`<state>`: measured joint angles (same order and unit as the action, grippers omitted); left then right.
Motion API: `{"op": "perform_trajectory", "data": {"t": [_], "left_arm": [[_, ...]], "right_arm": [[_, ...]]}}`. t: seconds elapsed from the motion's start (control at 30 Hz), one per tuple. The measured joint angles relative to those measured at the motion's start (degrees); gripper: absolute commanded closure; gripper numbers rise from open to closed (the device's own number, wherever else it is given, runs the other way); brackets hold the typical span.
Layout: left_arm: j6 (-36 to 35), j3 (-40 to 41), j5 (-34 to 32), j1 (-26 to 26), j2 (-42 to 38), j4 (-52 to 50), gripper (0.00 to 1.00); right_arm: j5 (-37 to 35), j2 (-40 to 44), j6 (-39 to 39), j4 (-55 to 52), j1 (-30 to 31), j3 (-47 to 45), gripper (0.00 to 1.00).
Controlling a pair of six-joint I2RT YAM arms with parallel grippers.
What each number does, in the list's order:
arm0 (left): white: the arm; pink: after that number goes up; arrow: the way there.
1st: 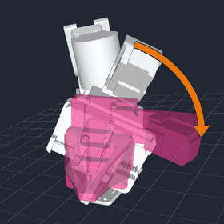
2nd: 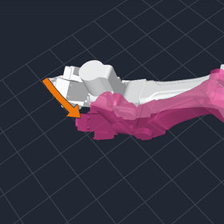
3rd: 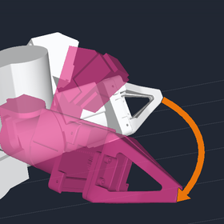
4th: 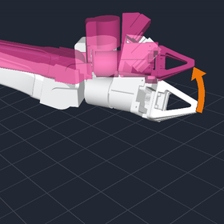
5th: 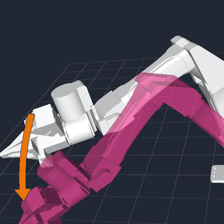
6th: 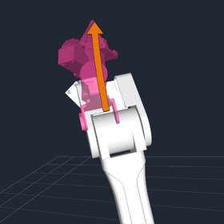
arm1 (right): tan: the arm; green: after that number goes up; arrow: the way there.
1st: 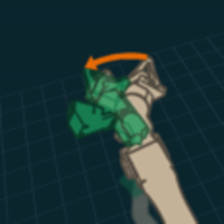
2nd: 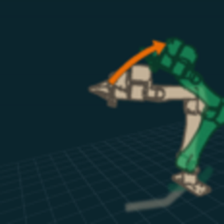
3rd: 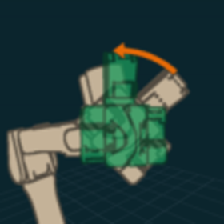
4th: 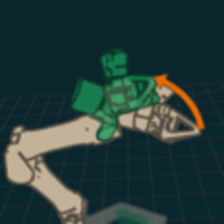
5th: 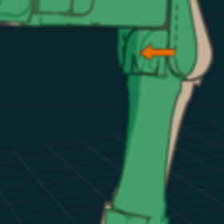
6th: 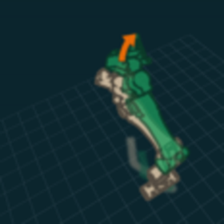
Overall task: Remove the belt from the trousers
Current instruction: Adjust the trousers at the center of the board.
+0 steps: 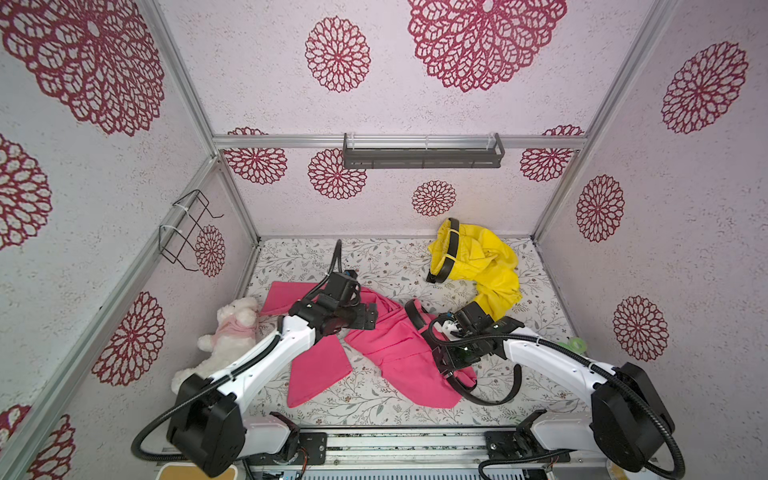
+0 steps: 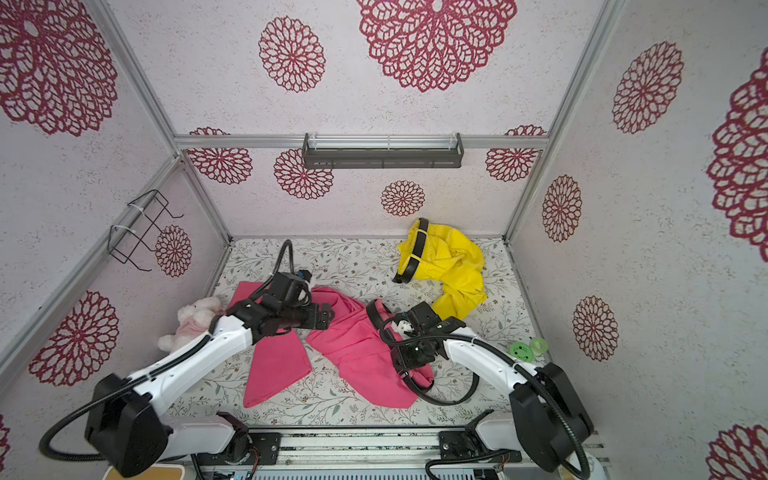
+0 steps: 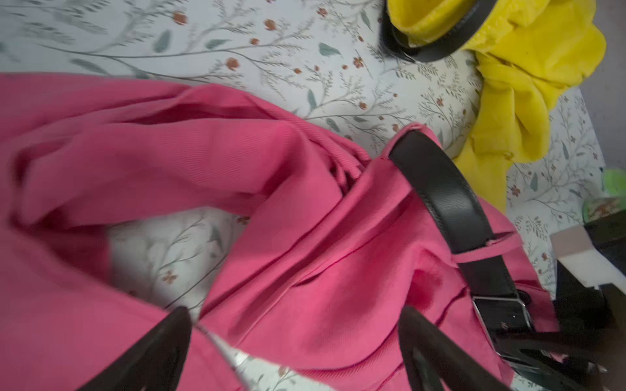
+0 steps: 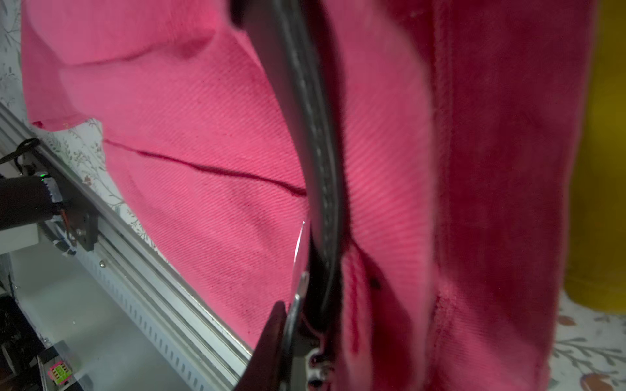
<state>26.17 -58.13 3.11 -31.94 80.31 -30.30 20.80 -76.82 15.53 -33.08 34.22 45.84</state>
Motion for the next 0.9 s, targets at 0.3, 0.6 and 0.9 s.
{"op": "perform_trajectory", "data": {"t": [0.3,0.6,0.9], "left_arm": [[-1.6,-3.2,6.2,-6.8,12.4,7.8,0.04],[-0.7,-1.1,3.0,-7.1,17.3,8.6,1.0],[3.0,0.7,-1.6,-5.0,2.8,1.2,1.0]], "right_arm": [[-6.4,-0.7,1.0,-0.5,-1.7,1.4,0.35],[-8.9,-4.9,-1.4,-0.1,-1.9,6.0,0.34],[-14.5,-9.9,-6.0,1.9,1.8,15.8,0.23]]}}
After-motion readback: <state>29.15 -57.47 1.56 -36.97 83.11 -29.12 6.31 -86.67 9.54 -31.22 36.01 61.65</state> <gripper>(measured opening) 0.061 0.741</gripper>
